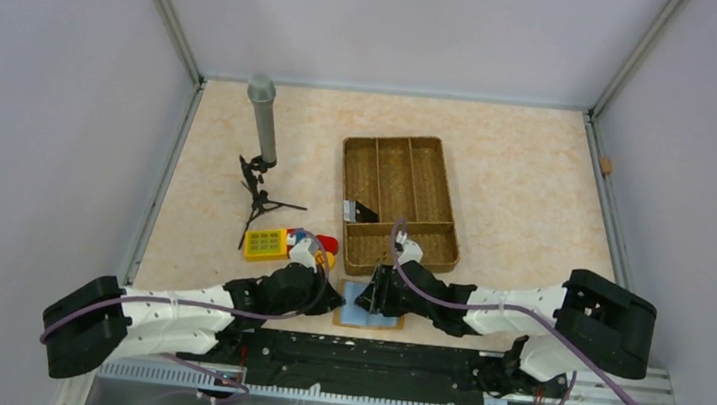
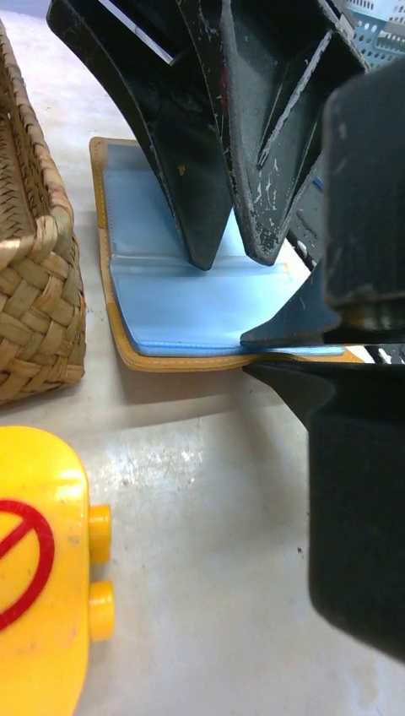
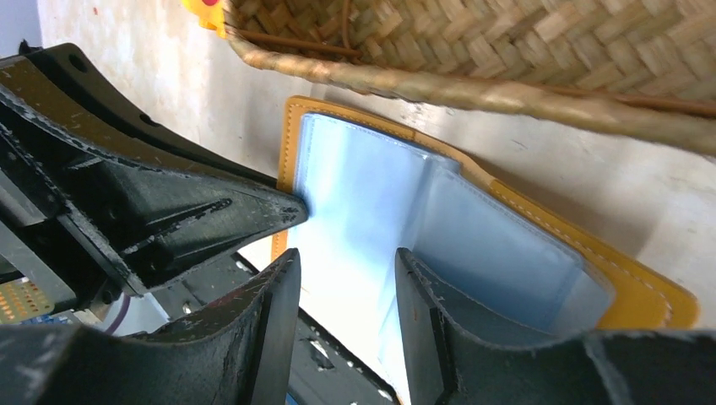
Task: Put the credit cards into the card holder
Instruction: Open the card holder at the corner of the board.
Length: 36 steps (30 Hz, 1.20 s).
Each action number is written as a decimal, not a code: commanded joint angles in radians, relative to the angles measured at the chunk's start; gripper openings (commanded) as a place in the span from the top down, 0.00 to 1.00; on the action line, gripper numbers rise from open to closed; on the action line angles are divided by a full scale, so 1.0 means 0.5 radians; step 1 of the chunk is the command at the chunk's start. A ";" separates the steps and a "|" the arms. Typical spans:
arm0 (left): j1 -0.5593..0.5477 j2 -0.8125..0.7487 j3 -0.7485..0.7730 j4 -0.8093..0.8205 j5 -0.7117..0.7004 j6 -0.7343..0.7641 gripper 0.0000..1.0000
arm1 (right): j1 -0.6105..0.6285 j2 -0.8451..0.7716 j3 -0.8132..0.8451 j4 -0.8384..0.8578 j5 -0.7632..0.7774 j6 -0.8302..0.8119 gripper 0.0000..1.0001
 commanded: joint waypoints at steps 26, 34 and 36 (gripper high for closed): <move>0.012 0.052 0.092 0.017 0.126 0.100 0.89 | 0.019 -0.953 -0.171 -0.967 0.460 -0.004 0.43; 0.015 -0.117 0.172 -0.171 0.079 0.173 0.48 | 0.014 -1.401 0.019 -1.365 0.836 -0.305 0.30; 0.016 -0.170 0.185 -0.216 0.067 0.184 0.41 | 0.014 -1.462 0.042 -1.343 0.899 -0.404 0.28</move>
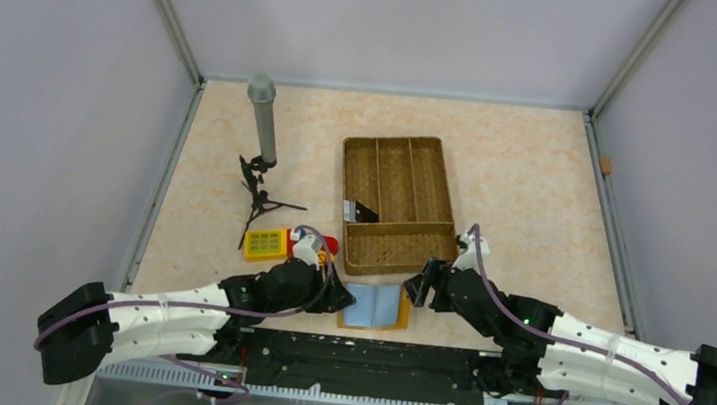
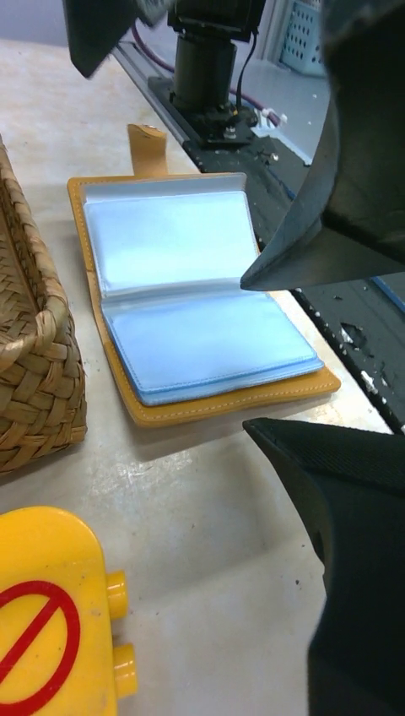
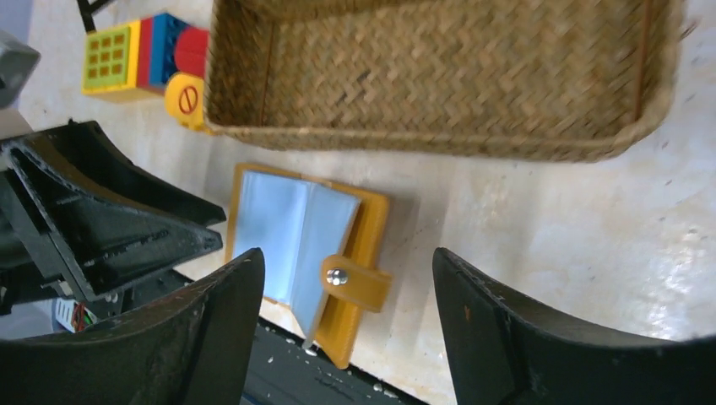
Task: Put the credit cards into the card holder
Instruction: Open the card holder at the corner of the board, then pick up the credit card from the storage box.
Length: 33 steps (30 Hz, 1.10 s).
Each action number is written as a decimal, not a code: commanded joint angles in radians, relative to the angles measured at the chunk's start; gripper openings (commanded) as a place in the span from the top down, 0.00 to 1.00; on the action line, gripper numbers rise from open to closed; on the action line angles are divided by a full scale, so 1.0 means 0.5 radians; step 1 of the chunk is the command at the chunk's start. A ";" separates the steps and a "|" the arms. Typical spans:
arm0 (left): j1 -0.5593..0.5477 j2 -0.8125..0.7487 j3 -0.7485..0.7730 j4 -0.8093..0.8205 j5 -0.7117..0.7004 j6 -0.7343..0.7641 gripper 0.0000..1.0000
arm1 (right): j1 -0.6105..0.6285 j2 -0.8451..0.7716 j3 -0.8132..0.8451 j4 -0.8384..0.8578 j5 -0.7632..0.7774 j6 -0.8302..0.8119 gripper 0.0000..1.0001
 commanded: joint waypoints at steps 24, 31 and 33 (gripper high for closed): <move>1.291 -0.057 1.284 -1.560 0.464 1.301 0.01 | -0.268 1.316 1.303 0.111 -0.243 -0.906 0.11; 1.316 -0.227 1.142 -1.278 0.020 1.439 0.01 | -0.359 1.834 1.679 0.054 -0.290 -0.952 0.13; 1.320 -0.202 1.150 -1.309 0.027 1.468 0.01 | -0.383 1.942 1.767 0.027 -0.267 -0.952 0.14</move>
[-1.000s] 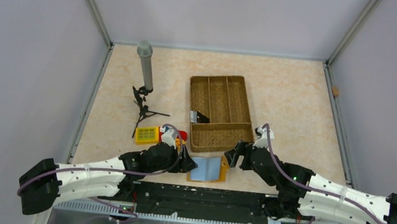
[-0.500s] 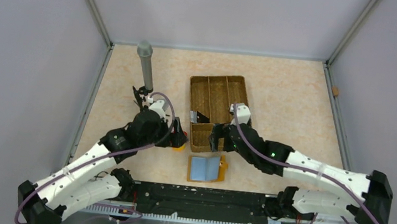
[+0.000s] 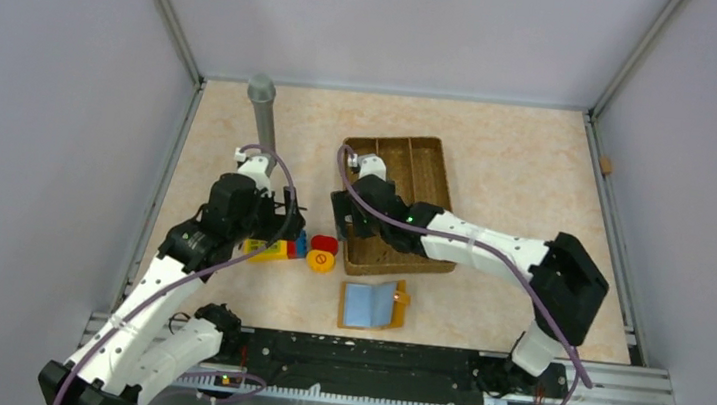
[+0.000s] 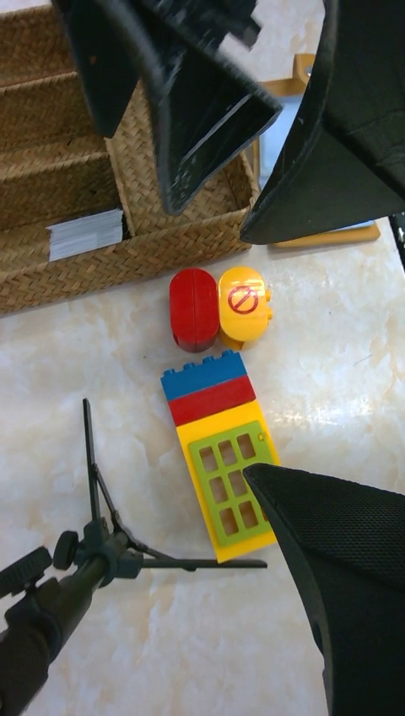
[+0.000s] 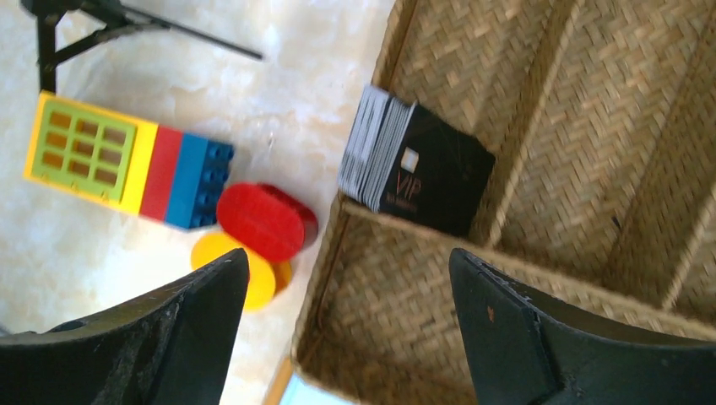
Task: Put the credit cards into the card holder
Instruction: Pick up the credit card from the storage box.
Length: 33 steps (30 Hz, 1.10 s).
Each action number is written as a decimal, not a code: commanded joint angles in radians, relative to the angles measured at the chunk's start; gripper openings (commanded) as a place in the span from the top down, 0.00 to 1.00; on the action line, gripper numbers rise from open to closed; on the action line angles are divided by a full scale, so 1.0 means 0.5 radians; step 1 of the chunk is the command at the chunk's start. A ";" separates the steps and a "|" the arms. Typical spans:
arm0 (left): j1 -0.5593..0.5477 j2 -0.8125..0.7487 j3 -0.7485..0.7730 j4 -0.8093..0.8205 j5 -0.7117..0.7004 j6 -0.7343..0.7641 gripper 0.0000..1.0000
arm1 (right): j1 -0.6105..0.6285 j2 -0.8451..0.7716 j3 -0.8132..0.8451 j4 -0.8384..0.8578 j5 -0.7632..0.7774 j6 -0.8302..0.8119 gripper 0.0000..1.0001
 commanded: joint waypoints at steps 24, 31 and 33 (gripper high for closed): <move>0.017 0.015 -0.046 0.138 -0.033 0.148 0.01 | -0.102 0.571 0.532 0.011 -0.054 -0.110 0.27; 0.019 0.014 -0.045 0.138 -0.029 0.148 0.01 | -0.086 0.528 0.522 0.017 -0.054 -0.112 0.33; 0.017 0.015 -0.045 0.138 -0.027 0.148 0.01 | -0.083 0.518 0.522 0.025 -0.054 -0.114 0.34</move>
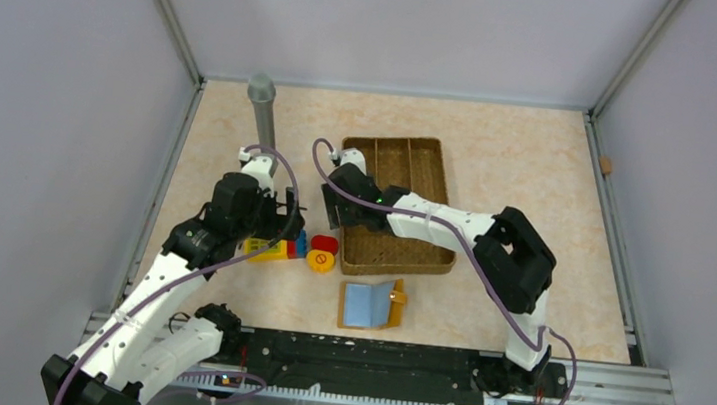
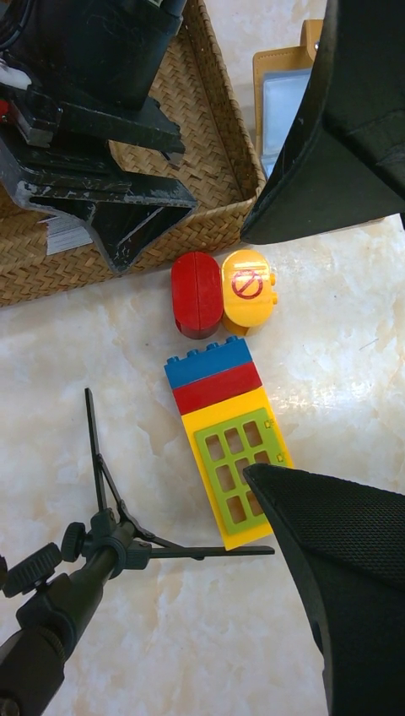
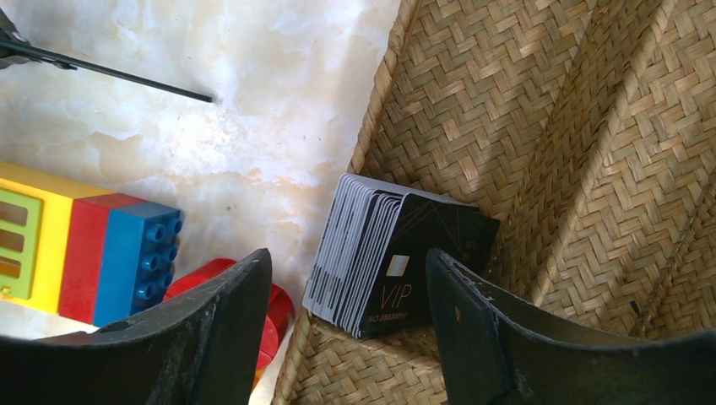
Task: Put the credit cards into the card holder
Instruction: Pick up the credit card from the storage box.
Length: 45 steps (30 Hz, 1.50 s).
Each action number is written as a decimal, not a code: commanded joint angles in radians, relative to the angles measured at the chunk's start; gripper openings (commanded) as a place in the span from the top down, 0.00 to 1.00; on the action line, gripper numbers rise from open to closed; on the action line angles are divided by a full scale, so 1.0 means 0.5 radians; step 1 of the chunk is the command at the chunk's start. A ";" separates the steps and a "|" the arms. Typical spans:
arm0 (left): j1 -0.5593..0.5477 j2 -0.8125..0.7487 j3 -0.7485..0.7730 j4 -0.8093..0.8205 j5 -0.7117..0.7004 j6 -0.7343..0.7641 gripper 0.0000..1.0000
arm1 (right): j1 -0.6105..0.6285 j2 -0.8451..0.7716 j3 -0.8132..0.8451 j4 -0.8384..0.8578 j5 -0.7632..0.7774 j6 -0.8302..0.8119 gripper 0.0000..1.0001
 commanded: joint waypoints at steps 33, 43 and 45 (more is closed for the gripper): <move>0.009 -0.001 -0.019 0.095 0.058 0.038 0.01 | 0.067 -0.170 0.074 0.042 0.030 -0.008 0.66; 0.009 0.000 -0.020 0.095 0.058 0.038 0.01 | 0.066 -0.136 0.089 0.048 -0.047 0.002 0.61; 0.010 -0.001 -0.021 0.095 0.057 0.038 0.01 | 0.066 -0.141 0.090 0.049 -0.049 0.003 0.62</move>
